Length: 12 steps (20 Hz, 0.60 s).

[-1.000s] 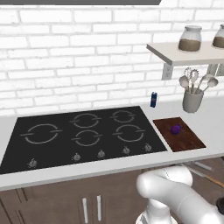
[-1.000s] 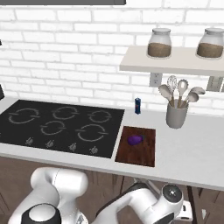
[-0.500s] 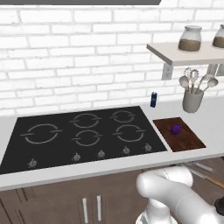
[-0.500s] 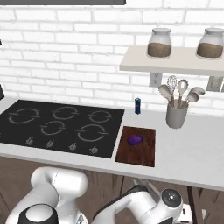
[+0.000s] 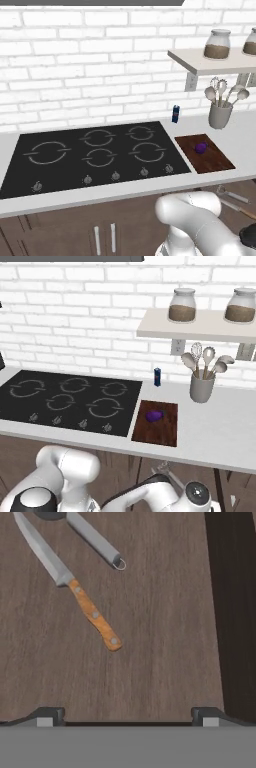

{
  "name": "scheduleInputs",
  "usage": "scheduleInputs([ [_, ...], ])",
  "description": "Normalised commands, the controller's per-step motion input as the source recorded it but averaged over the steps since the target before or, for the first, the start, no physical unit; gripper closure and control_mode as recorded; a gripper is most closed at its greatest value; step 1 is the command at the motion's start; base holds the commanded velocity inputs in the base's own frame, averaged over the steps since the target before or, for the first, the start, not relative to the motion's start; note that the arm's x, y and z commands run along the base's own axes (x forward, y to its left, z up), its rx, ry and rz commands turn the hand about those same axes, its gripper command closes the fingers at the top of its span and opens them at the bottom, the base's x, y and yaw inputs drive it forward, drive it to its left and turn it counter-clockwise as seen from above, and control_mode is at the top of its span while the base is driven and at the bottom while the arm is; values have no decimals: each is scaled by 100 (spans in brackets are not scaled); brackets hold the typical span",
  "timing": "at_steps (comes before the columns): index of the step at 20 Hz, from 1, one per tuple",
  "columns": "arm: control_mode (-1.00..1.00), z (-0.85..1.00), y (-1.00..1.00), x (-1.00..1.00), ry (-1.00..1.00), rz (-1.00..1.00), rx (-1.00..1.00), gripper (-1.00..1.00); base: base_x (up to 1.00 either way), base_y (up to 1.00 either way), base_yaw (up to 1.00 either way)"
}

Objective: Place the appropriate cutting tool for cutting the eggplant skin on the cutting board.

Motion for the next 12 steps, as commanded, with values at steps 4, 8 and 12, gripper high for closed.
scheduleInputs([
  [4, -100, 0, 0, -33, 9, 0, -1, -100, 0, 0, 0],
  [8, -100, 1, 0, 0, 4, 0, -1, -100, 0, 0, 0],
  [12, -100, 11, 1, 0, 0, 0, -1, -100, 0, 0, 0],
])
